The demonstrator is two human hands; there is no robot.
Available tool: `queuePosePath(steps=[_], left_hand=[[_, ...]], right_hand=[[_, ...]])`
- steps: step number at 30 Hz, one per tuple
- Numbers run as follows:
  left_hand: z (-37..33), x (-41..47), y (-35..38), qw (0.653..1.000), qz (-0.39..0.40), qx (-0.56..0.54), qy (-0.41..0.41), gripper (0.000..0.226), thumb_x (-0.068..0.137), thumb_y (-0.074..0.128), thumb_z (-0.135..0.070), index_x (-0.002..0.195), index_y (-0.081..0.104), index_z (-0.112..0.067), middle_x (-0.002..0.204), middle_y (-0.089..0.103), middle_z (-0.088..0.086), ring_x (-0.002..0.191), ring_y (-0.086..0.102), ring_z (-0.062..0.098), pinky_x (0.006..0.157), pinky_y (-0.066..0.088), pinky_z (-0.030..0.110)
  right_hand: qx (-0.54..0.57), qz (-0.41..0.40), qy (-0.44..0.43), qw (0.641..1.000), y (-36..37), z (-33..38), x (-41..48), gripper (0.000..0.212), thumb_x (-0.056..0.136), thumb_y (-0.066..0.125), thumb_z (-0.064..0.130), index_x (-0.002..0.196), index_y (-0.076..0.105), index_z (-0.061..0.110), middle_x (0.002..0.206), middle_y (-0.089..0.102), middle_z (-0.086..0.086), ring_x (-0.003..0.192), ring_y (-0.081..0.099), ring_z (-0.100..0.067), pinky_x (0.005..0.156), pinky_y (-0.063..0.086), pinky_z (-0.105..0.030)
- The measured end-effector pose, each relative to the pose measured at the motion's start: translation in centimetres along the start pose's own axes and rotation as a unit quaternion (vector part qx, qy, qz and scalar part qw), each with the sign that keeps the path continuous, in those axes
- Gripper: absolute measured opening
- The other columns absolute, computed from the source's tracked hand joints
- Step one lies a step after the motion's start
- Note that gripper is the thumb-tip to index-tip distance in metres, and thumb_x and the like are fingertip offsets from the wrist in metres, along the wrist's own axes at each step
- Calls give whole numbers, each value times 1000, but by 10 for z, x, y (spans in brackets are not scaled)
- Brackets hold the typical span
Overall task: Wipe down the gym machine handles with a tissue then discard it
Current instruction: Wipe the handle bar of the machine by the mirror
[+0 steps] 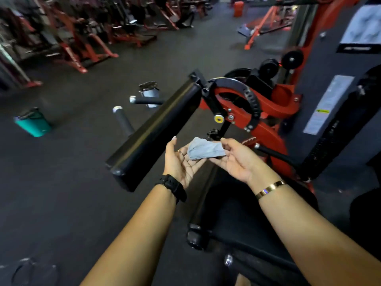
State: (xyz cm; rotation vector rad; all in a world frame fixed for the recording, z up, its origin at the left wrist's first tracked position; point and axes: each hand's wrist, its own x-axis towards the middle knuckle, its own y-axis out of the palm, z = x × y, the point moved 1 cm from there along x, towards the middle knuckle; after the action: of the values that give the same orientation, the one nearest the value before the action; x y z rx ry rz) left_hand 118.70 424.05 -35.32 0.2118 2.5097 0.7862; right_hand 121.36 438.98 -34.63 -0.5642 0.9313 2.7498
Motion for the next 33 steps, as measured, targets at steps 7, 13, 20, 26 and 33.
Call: queuePosePath(steps=[7, 13, 20, 26, 33], left_hand=[[-44, -75, -64, 993, -79, -54, 67, 65, 98, 37, -52, 121, 60, 4, 116, 66, 22, 89, 69, 25, 78, 57, 35], [-74, -134, -119, 974, -150, -100, 139, 62, 96, 38, -53, 114, 64, 0, 111, 69, 19, 88, 71, 25, 77, 58, 35], [-86, -207, -157, 918, -266, -176, 238, 64, 95, 40, -53, 124, 60, 0, 121, 65, 18, 94, 68, 26, 72, 59, 33], [-68, -291, -187, 836, -361, -234, 340, 62, 95, 36, -54, 113, 65, -2, 114, 69, 17, 93, 68, 25, 75, 58, 33], [-33, -398, -225, 747, -452, -266, 408, 64, 96, 32, -55, 110, 67, -4, 105, 71, 14, 98, 66, 25, 87, 52, 36]], right_hand=[[-39, 91, 55, 994, 87, -39, -22, 23, 99, 44, 15, 98, 62, 0, 81, 72, -11, 72, 72, -16, 63, 60, -31], [-106, 185, 122, 969, 153, -77, -37, 21, 98, 46, 13, 94, 63, 2, 90, 71, -13, 85, 69, -21, 78, 58, -37], [-180, 311, 197, 912, 227, -118, -56, 25, 98, 45, 14, 102, 64, -1, 91, 71, -13, 81, 70, -19, 71, 59, -33], [-239, 427, 277, 827, 281, -175, -101, 25, 98, 44, 16, 94, 65, 2, 78, 72, -10, 69, 70, -17, 65, 58, -29], [-275, 506, 354, 737, 321, -259, -189, 24, 97, 43, 13, 90, 63, 1, 77, 70, -11, 70, 69, -19, 61, 59, -31]])
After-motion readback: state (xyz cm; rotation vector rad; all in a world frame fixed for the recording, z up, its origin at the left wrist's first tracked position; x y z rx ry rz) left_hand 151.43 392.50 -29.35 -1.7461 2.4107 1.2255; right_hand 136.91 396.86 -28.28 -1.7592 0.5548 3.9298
